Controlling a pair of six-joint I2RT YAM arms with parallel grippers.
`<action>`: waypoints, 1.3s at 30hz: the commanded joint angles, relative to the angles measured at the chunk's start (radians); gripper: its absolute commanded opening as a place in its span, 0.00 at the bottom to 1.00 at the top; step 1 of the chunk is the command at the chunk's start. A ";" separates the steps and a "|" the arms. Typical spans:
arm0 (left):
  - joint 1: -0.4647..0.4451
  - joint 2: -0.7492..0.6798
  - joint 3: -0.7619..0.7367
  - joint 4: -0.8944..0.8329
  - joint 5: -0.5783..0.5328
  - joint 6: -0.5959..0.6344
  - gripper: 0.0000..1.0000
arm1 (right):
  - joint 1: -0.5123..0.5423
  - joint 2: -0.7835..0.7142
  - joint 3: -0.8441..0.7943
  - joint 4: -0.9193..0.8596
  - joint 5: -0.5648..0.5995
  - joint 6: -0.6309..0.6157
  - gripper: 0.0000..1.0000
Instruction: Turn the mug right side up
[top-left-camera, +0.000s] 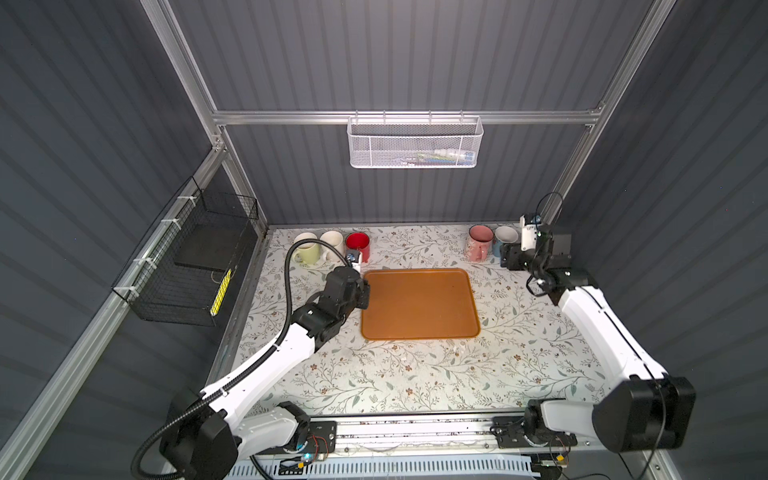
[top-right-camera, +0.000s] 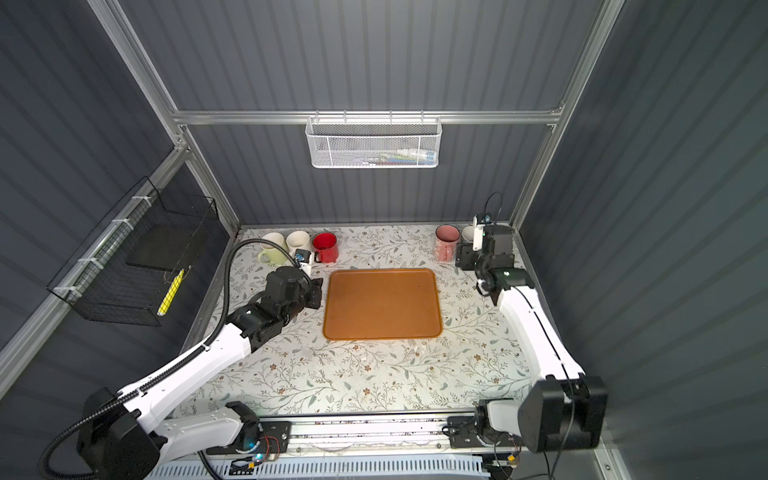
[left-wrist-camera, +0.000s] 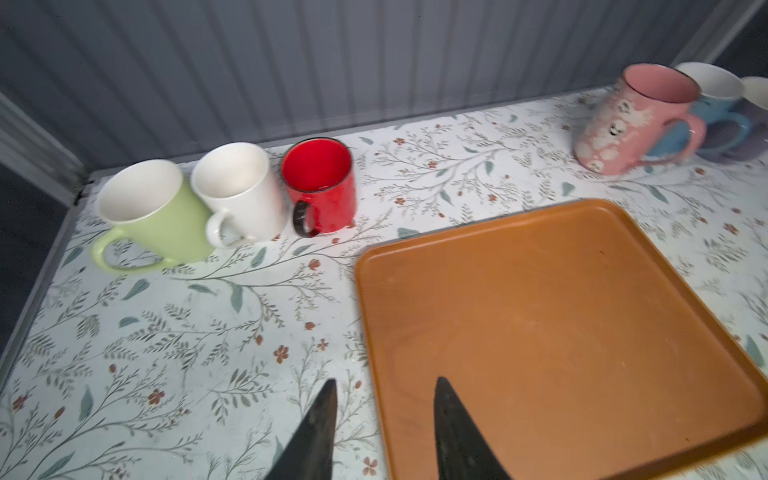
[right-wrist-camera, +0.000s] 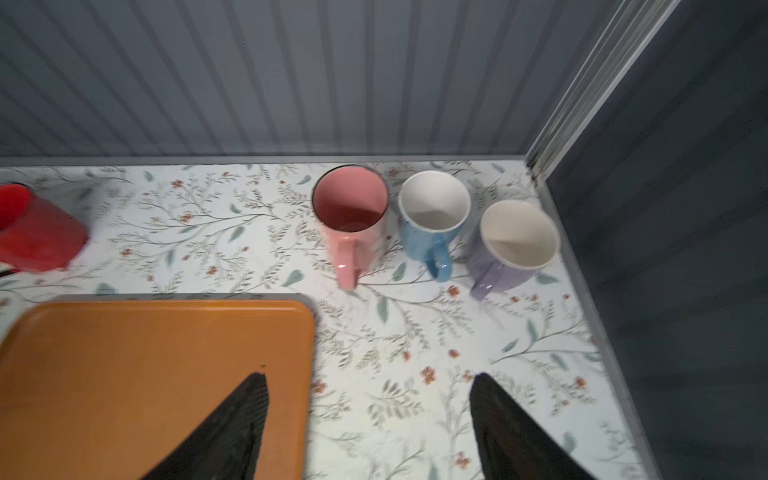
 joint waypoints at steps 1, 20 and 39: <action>0.082 0.006 -0.075 0.137 -0.093 -0.058 0.43 | 0.022 -0.082 -0.142 0.141 0.050 0.054 0.85; 0.297 0.108 -0.469 0.712 -0.394 0.051 0.89 | 0.025 -0.079 -0.747 0.911 0.288 0.069 0.99; 0.456 0.566 -0.421 1.158 0.039 0.177 0.92 | -0.058 0.249 -0.826 1.465 0.190 -0.017 0.99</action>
